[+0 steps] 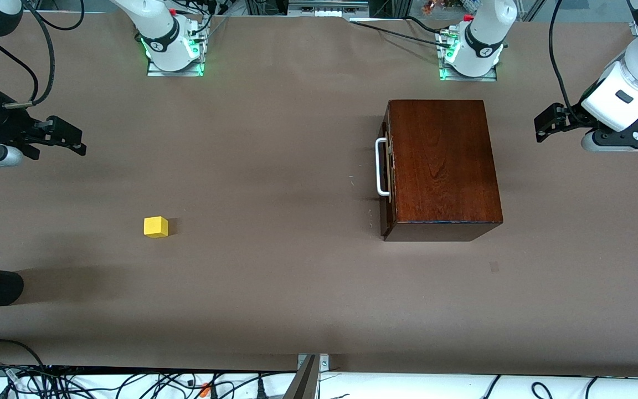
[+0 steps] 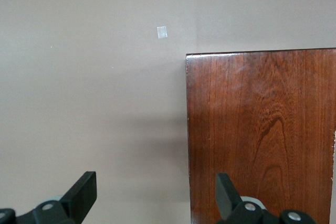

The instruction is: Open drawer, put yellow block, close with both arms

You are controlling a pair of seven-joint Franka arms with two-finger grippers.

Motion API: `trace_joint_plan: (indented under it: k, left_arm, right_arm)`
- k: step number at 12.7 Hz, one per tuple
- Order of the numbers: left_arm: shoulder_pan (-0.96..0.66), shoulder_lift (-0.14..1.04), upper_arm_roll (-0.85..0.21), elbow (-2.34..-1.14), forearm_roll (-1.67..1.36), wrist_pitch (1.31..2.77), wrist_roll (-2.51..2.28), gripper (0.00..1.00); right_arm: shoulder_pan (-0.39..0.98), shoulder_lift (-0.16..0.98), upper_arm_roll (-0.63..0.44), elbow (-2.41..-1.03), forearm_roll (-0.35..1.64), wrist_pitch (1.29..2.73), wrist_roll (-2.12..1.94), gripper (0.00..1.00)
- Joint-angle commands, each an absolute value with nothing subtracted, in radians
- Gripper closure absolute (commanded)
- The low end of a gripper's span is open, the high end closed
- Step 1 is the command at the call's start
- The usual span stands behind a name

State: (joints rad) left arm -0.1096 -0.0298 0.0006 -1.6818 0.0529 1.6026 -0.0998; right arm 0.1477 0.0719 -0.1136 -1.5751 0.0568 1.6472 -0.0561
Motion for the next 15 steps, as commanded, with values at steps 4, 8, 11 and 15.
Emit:
trace_joint_plan:
  k: [4,8,11,15]
  left_arm:
    - [-0.112,-0.038,0.003,-1.672,0.029,1.572,-0.094,0.0]
    - [-0.112,-0.037,0.003,-1.666,0.025,1.542,-0.109,0.0]
    - [-0.117,-0.005,0.002,-1.619,0.023,1.506,-0.103,0.0]
    - [-0.129,0.003,0.0,-1.608,0.02,1.505,-0.101,0.0]
  right_arm:
    - [0.143,0.084,-0.11,-1.546,0.055,1.635,-0.057,0.0]
    - [0.143,0.084,-0.11,-1.546,0.055,1.635,-0.057,0.0]
    - [0.143,0.084,-0.11,-1.546,0.055,1.635,-0.057,0.0]
    - [0.143,0.084,-0.11,-1.546,0.055,1.634,-0.057,0.0]
